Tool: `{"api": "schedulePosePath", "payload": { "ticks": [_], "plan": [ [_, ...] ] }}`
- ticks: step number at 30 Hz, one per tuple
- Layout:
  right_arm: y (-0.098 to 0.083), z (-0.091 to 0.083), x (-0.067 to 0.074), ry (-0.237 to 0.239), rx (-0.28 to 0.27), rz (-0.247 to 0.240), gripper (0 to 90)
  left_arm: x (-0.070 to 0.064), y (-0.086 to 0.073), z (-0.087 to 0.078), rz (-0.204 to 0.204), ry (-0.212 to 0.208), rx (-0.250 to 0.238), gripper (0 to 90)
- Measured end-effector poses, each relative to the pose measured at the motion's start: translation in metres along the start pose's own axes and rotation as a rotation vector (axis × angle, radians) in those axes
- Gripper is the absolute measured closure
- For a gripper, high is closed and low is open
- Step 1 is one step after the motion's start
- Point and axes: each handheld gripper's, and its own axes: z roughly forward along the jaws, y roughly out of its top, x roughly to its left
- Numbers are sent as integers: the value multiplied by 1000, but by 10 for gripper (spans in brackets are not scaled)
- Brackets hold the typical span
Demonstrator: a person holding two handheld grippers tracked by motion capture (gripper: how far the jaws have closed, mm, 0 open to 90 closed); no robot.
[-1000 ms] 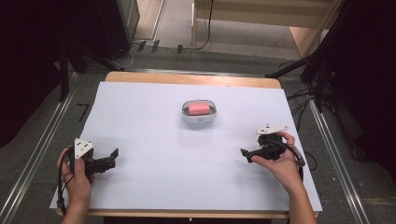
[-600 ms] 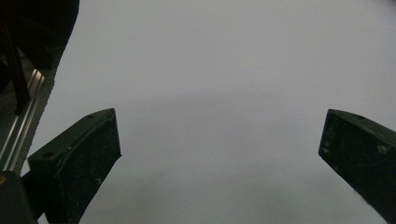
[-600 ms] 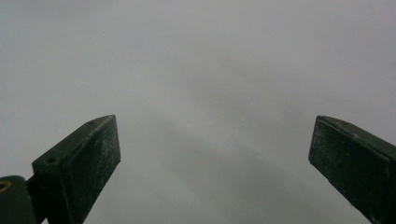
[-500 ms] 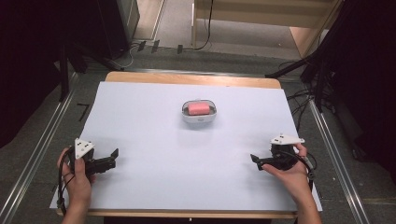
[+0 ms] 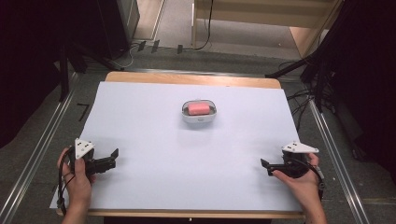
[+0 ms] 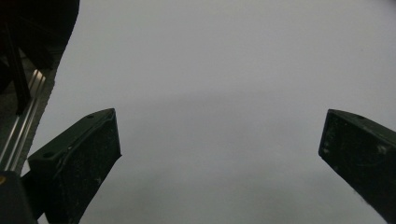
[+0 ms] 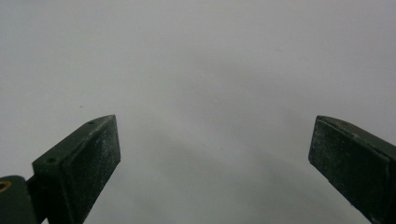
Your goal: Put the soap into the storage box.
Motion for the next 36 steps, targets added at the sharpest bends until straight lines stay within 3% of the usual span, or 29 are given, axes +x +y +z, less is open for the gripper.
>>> {"api": "schedulePosePath", "payload": {
  "ticks": [21, 29, 32, 36],
  "plan": [
    [-38, -22, -25, -73, -61, 106, 46, 0, 0, 0, 6, 0, 2, 0],
    [-45, -27, -31, -90, -125, 166, 81, 1, 0, 0, -3, -8, 1, 0],
    [-46, -28, -29, -104, -146, 161, 100, 1, 0, 0, -3, -9, 0, 0],
    [-45, -26, -29, -108, -129, 159, 101, 1, 0, 0, -4, -8, 0, 0]
  ]
}}
